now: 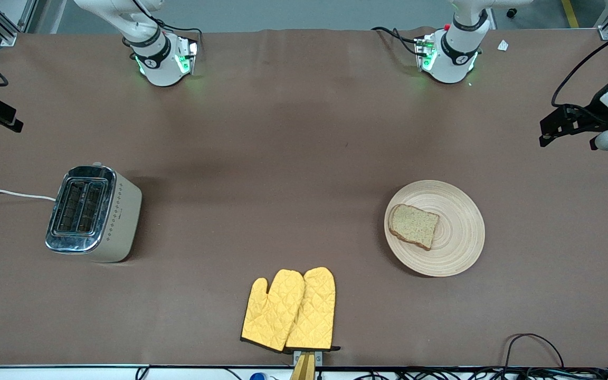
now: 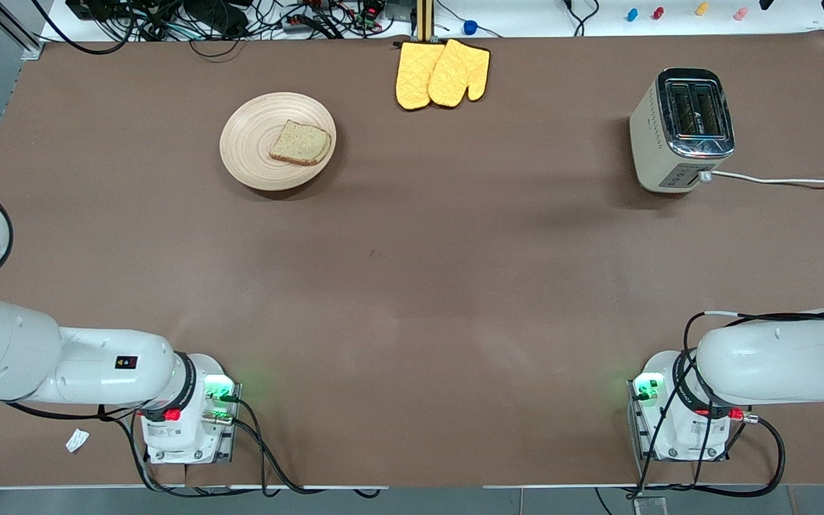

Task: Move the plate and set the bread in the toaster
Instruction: 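Move the left gripper down toward the wooden plate's rim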

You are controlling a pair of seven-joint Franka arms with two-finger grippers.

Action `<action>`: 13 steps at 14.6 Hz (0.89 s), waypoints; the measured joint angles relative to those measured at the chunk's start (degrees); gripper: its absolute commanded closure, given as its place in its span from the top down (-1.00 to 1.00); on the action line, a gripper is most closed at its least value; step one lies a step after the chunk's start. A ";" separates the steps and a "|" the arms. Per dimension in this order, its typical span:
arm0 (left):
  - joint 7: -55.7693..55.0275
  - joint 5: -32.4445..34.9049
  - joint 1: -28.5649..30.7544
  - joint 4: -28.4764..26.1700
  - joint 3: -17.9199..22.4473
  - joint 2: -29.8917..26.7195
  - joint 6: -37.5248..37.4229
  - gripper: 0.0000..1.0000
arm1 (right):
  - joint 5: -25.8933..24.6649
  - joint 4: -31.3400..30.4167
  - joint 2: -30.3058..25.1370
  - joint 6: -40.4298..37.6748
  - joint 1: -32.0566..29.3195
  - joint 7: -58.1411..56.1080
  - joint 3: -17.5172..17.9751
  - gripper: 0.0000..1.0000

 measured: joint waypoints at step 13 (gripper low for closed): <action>4.35 -13.05 11.02 -0.15 0.23 10.17 -4.02 1.00 | 0.01 0.00 0.00 0.00 0.00 0.01 0.02 1.00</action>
